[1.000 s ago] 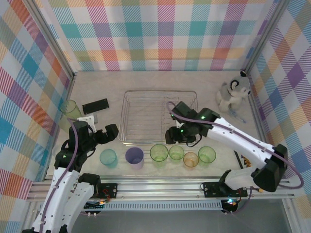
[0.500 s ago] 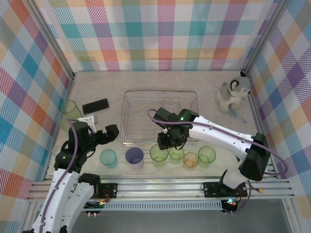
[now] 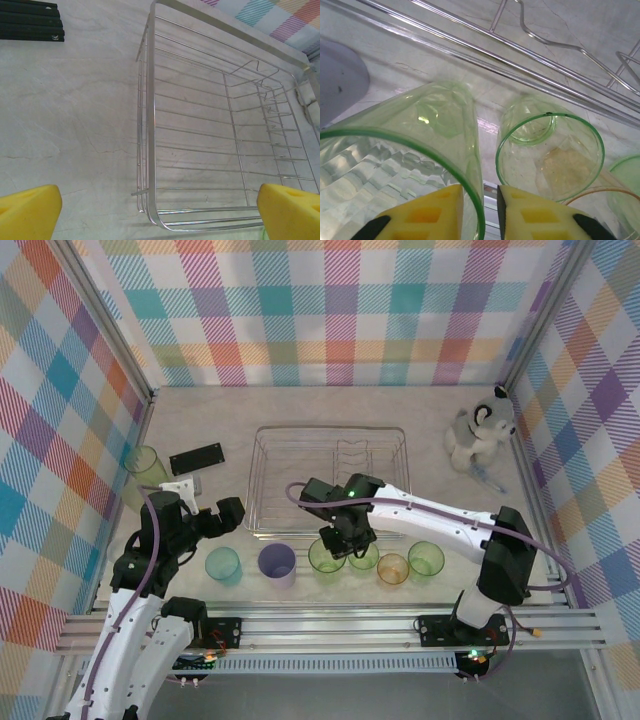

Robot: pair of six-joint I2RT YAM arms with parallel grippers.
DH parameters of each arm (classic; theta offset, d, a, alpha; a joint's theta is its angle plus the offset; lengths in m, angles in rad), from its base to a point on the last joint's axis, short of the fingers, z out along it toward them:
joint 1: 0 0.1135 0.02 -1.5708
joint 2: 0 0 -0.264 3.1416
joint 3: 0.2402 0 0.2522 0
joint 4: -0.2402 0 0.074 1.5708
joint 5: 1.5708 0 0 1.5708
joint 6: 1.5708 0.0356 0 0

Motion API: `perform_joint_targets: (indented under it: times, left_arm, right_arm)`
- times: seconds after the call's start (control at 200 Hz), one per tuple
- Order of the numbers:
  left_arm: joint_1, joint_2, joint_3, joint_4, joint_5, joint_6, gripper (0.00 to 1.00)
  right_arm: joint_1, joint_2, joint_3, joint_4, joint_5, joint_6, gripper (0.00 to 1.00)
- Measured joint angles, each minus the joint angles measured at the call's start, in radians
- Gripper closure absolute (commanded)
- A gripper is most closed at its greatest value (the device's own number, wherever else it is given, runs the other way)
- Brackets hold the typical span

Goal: Load the cups into the dish rack

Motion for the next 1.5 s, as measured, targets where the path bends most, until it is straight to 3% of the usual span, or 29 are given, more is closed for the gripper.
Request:
perform_joint_targets:
  times: [0.295,0.75,1.075,1.17,1.31,1.5]
  left_arm:
    - [0.000,-0.004,0.000,0.000,0.000,0.007,0.00]
    - [-0.001,-0.052,0.011,-0.001,-0.014,-0.018,0.00]
    - [-0.003,-0.073,0.052,0.131,0.111,-0.095,0.00]
    - [-0.003,-0.023,0.084,0.192,0.204,-0.124,0.00]
    - [-0.006,0.059,0.113,0.332,0.392,-0.170,0.00]
    - [-0.018,0.099,0.111,0.584,0.592,-0.298,0.00]
  right_arm:
    - [0.004,0.021,0.017,-0.023,0.024,-0.001,1.00]
    - [0.004,-0.026,0.172,-0.151,0.019,0.013,1.00]
    - [-0.026,-0.380,0.166,-0.158,0.029,0.025,1.00]
    - [-0.118,-0.511,0.113,-0.096,-0.030,0.007,1.00]
    - [-0.385,-0.702,-0.046,0.102,-0.226,-0.007,1.00]
    - [-0.607,-0.728,-0.107,0.352,-0.541,0.027,1.00]
